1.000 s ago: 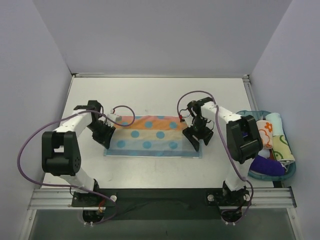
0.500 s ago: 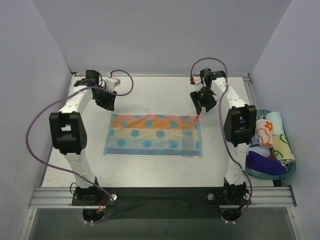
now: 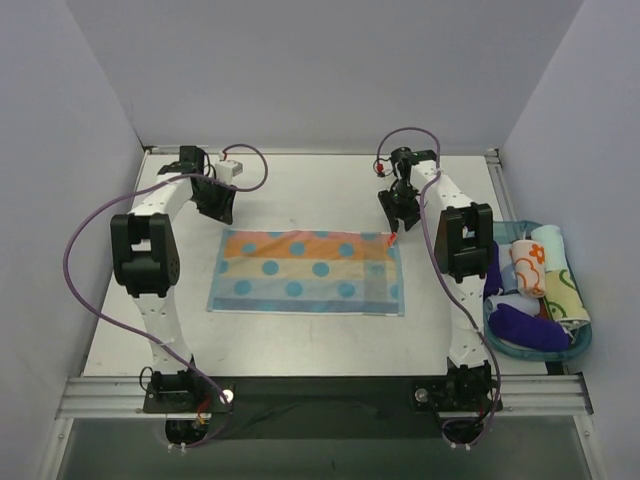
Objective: Roll the towels
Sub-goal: Flatten the towel
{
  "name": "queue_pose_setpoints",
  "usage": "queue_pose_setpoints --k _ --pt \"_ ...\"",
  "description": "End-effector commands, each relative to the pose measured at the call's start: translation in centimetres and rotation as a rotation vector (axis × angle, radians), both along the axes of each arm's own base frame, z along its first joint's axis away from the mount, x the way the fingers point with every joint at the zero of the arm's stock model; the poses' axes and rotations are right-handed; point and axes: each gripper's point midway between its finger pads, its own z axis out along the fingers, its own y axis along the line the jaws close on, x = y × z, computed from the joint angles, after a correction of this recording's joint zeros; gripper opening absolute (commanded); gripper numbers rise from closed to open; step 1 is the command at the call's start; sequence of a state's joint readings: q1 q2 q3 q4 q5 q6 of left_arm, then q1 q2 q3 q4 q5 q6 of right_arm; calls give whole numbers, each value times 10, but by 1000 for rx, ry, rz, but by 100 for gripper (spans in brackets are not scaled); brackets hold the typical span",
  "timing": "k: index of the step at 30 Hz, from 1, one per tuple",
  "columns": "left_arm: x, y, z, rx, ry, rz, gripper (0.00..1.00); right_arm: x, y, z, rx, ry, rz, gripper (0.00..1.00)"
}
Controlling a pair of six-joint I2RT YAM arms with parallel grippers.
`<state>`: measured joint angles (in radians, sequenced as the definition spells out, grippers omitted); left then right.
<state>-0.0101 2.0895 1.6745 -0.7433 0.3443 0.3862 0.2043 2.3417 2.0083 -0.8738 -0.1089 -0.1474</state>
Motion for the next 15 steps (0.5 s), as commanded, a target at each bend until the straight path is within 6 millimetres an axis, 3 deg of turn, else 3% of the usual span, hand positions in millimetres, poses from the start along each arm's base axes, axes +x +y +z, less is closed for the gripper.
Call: queue_pose_setpoints --k 1,10,15 --pt "13 4 -2 6 -36 16 43 -3 5 1 15 24 -20 40" --pt "14 4 -13 5 -12 25 48 -13 14 -15 29 79 -7 35" --pt "11 4 -19 7 7 26 50 -17 17 -22 27 101 10 14"
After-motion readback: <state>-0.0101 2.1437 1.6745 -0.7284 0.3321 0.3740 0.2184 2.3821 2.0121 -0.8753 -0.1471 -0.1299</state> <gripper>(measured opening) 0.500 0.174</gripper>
